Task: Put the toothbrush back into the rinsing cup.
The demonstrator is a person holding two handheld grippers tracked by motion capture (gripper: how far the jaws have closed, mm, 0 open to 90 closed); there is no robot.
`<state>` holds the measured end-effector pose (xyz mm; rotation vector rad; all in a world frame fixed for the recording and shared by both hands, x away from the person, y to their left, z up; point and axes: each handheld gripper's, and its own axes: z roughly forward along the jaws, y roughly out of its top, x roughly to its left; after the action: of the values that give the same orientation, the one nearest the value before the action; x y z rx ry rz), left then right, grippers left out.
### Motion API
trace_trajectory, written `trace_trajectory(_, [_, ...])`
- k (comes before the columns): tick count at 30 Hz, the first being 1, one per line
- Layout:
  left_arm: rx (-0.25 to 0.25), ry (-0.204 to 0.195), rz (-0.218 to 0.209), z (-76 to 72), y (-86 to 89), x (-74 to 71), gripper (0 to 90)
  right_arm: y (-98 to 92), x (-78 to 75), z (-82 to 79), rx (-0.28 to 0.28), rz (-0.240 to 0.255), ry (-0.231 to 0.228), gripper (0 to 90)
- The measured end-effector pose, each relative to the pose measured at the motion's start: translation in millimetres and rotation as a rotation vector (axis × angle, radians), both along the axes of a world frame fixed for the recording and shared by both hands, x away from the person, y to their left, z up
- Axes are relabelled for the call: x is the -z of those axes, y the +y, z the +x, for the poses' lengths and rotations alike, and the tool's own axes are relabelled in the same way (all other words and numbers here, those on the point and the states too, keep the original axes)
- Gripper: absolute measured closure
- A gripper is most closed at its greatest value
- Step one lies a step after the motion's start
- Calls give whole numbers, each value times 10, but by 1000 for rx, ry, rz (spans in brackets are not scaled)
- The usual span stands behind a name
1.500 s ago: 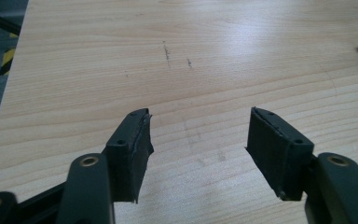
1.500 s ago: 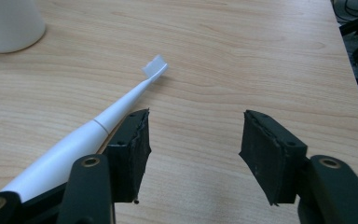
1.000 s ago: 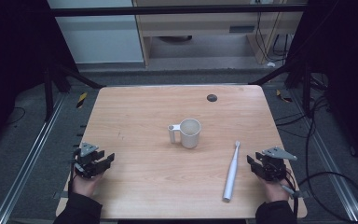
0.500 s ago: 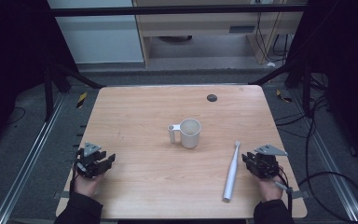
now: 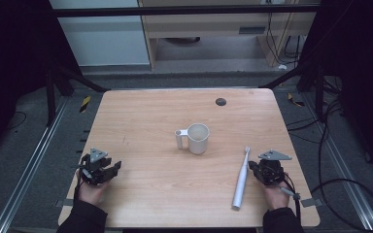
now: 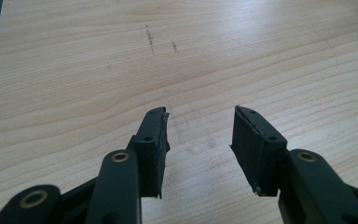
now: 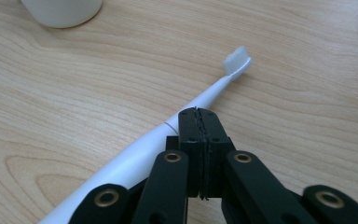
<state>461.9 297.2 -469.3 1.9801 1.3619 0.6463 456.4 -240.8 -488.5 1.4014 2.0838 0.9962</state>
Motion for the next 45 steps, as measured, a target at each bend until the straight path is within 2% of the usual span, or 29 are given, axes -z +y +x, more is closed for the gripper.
trace_trajectory(6, [0, 4, 7, 4, -6, 7, 518, 41, 14, 8, -8, -1, 24, 900])
trace_trajectory(20, [5, 16, 16, 14, -19, 20, 506, 82, 44, 35, -19, -10, 41, 900])
trace_trajectory(22, [7, 17, 17, 15, -20, 21, 505, 90, 53, 47, -24, -22, 35, 900])
trace_trajectory(45, [8, 28, 24, 26, -31, 35, 491, 172, 59, 98, -46, -30, 39, 900])
